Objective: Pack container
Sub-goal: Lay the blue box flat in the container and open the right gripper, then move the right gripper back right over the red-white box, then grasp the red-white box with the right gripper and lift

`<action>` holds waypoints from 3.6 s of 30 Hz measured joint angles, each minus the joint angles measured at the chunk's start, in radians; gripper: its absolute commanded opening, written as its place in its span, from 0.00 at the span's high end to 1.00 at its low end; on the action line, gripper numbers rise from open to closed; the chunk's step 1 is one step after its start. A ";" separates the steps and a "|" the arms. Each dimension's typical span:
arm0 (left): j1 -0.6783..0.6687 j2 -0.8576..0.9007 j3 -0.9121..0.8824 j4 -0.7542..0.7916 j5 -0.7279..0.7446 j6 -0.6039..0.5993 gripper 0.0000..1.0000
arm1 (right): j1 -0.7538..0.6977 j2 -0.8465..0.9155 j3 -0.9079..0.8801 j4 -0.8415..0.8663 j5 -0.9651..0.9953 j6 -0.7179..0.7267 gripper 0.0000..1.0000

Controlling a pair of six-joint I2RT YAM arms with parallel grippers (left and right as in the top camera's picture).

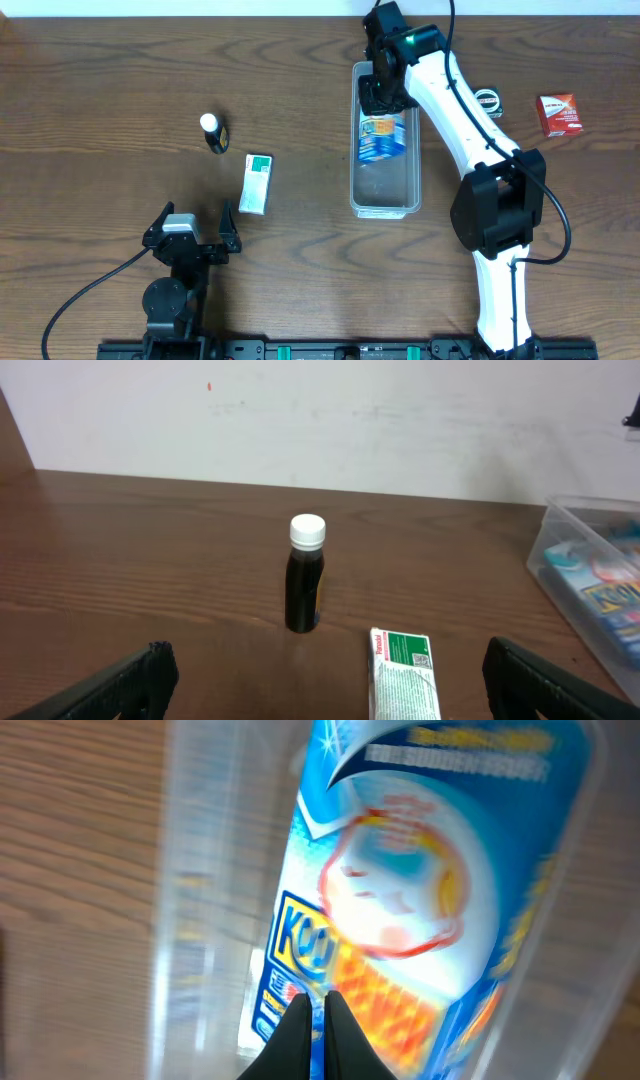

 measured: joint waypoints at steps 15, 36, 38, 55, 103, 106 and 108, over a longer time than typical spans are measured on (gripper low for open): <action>0.000 0.000 0.000 0.000 0.000 0.000 0.02 | -0.012 0.000 0.033 -0.081 0.081 0.000 0.81; 0.000 0.000 0.000 0.000 0.000 0.000 0.02 | -0.485 -0.106 0.171 -0.179 0.078 -0.389 0.06; 0.000 0.000 0.000 0.000 0.000 0.000 0.02 | -0.516 -0.106 0.148 -0.153 0.078 -0.417 0.06; 0.000 0.000 0.000 0.000 0.000 0.000 0.02 | -0.804 -0.106 -0.029 0.121 0.021 -0.648 0.03; 0.000 0.000 0.000 0.000 0.000 0.000 0.02 | -0.805 0.179 -0.071 0.294 -0.097 -0.735 0.33; 0.000 0.000 0.000 0.000 0.000 0.000 0.02 | -0.805 0.179 -0.071 0.293 -0.096 -0.719 0.36; 0.000 0.000 0.000 0.000 0.000 0.000 0.02 | -0.805 0.179 -0.071 0.288 -0.096 -0.711 0.37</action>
